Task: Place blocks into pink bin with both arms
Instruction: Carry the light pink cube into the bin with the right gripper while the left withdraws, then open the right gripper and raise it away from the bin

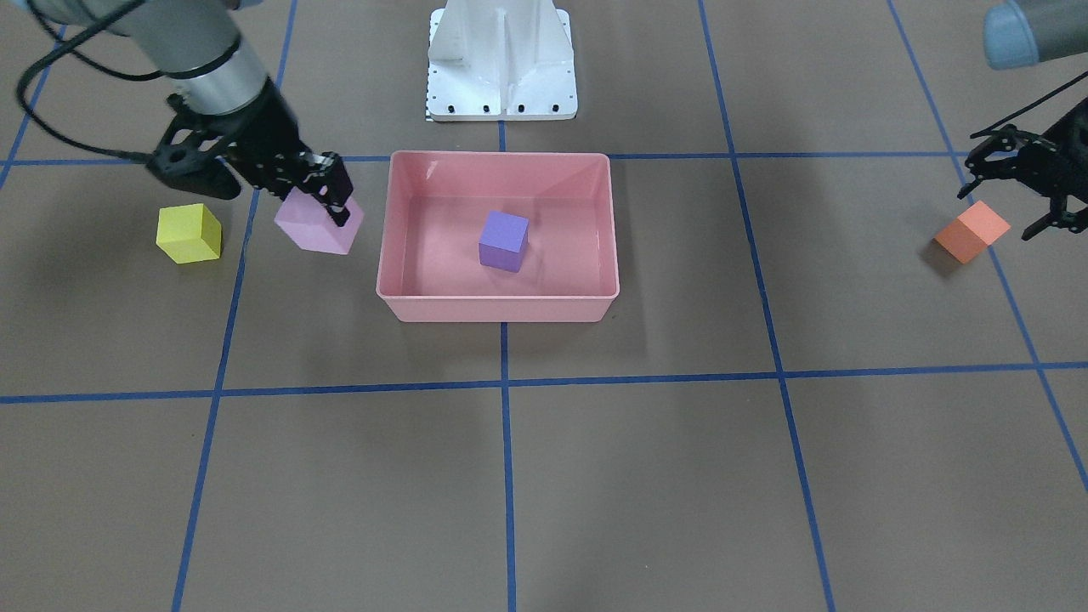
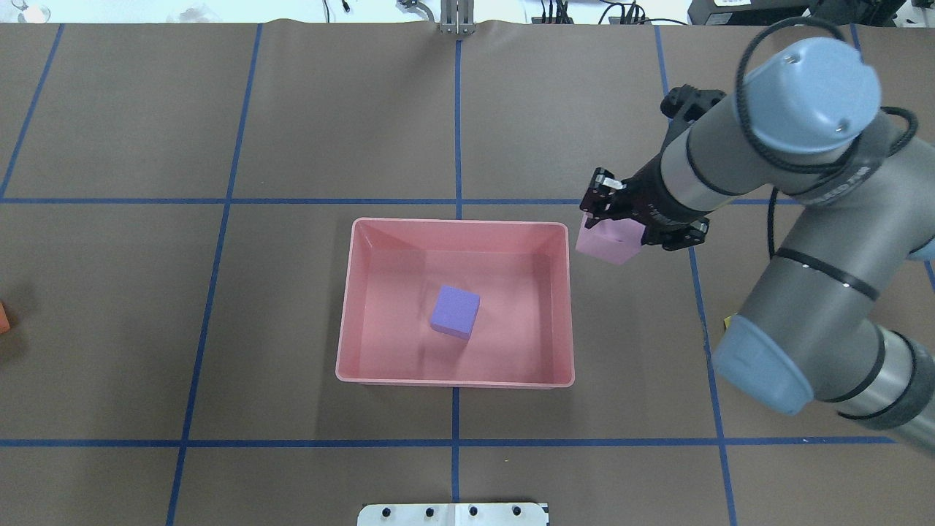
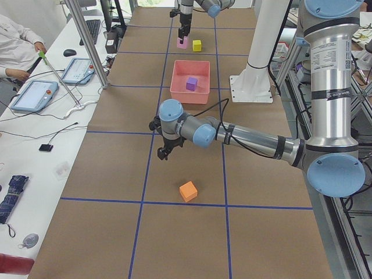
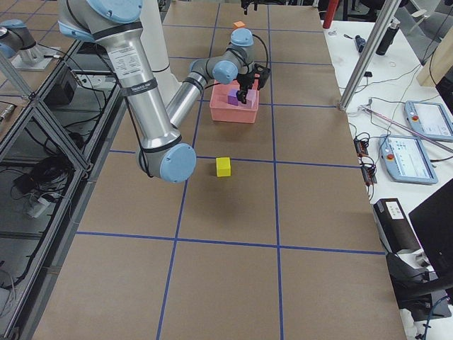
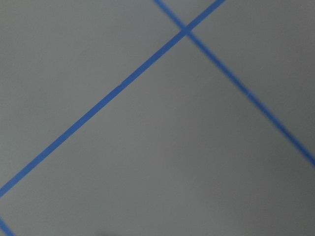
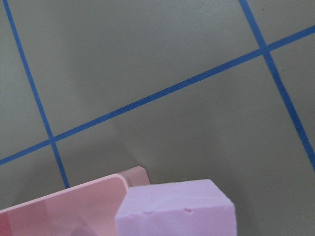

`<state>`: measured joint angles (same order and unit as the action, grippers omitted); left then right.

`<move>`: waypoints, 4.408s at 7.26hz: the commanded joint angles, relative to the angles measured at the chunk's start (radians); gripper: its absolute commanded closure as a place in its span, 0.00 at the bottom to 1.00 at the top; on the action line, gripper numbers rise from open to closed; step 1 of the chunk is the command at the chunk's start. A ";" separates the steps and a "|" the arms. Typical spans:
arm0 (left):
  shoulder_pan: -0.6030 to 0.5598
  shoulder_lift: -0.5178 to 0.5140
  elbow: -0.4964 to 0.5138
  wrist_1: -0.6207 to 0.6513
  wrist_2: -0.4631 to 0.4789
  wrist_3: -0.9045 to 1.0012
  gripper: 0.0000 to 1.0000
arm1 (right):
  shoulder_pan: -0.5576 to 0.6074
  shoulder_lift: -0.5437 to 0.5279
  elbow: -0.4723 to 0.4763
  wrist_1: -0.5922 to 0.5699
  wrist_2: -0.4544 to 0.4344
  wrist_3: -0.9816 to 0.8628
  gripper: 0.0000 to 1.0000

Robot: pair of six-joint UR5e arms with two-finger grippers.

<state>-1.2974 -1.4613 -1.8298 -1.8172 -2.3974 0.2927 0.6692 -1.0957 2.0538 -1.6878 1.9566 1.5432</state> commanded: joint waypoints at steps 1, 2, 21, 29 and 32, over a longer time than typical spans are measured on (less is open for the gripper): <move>-0.051 0.022 0.084 -0.017 -0.025 0.130 0.00 | -0.199 0.101 -0.020 -0.082 -0.209 0.130 0.65; -0.074 0.024 0.110 -0.019 -0.026 0.172 0.00 | -0.221 0.123 -0.046 -0.084 -0.240 0.158 0.02; 0.158 0.133 0.326 -0.682 0.115 -0.222 0.00 | 0.277 -0.263 0.103 -0.078 0.154 -0.701 0.00; 0.167 0.088 0.425 -0.677 0.133 -0.236 0.00 | 0.277 -0.265 0.100 -0.079 0.154 -0.706 0.00; 0.176 0.079 0.423 -0.671 0.133 -0.239 0.49 | 0.369 -0.294 0.092 -0.081 0.246 -0.846 0.00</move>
<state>-1.1238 -1.3784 -1.4060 -2.4909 -2.2639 0.0551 0.9863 -1.3669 2.1494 -1.7684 2.1444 0.7635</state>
